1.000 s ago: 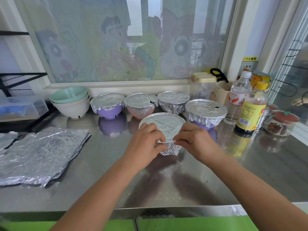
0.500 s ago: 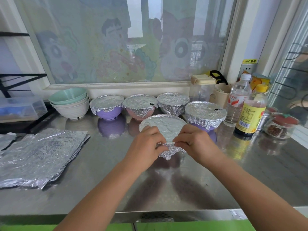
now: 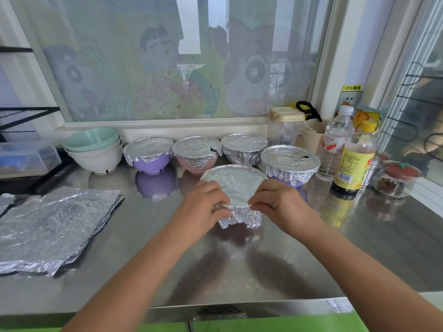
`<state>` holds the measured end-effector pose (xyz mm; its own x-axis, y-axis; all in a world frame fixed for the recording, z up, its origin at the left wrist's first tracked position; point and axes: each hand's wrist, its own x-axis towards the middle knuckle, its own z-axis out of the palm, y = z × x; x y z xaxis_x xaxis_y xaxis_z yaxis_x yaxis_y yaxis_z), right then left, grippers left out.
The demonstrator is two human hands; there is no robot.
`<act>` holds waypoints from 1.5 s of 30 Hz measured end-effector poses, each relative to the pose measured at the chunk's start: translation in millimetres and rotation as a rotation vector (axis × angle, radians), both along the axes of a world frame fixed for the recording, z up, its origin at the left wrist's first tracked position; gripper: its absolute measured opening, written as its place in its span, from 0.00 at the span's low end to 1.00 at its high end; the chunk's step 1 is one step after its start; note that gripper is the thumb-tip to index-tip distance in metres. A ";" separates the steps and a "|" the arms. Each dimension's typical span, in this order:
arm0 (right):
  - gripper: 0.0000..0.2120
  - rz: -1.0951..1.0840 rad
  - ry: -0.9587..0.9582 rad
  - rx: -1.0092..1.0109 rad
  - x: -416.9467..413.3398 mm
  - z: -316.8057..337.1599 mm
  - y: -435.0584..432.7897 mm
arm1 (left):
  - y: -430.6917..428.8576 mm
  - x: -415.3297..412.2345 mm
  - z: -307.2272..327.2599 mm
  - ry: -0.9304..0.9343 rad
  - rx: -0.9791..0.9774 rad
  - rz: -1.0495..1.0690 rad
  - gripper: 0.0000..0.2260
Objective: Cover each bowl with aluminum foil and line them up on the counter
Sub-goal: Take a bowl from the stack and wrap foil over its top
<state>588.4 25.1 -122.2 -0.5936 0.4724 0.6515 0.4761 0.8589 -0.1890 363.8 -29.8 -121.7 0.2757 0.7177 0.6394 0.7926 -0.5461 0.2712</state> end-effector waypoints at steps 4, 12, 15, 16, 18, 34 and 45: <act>0.05 -0.008 0.001 0.002 -9.7 -1.8 -1.7 | 0.3 15.8 -4.0 -0.002 0.041 -0.003 0.07; 0.08 -0.024 0.013 -0.008 1.2 -2.3 -1.6 | 4.2 8.0 0.4 -0.010 0.018 0.000 0.06; 0.04 -0.035 0.022 -0.004 2.8 -0.5 -0.6 | 5.8 3.0 -0.6 -0.012 0.025 0.008 0.06; 0.03 -0.035 0.017 0.013 0.6 -0.5 -0.8 | 5.8 3.7 -1.6 -0.009 0.029 0.012 0.06; 0.02 -0.036 0.005 0.025 -4.6 -0.4 -2.0 | 5.9 7.3 -3.9 -0.013 0.034 0.010 0.07; 0.03 -0.015 -0.038 -0.062 -1.1 5.8 -8.1 | 5.8 5.3 -3.5 0.041 0.046 -0.014 0.08; 0.32 -0.153 0.265 -0.436 13.7 19.0 -16.5 | 4.8 -2.6 -11.1 -0.240 0.012 0.072 0.33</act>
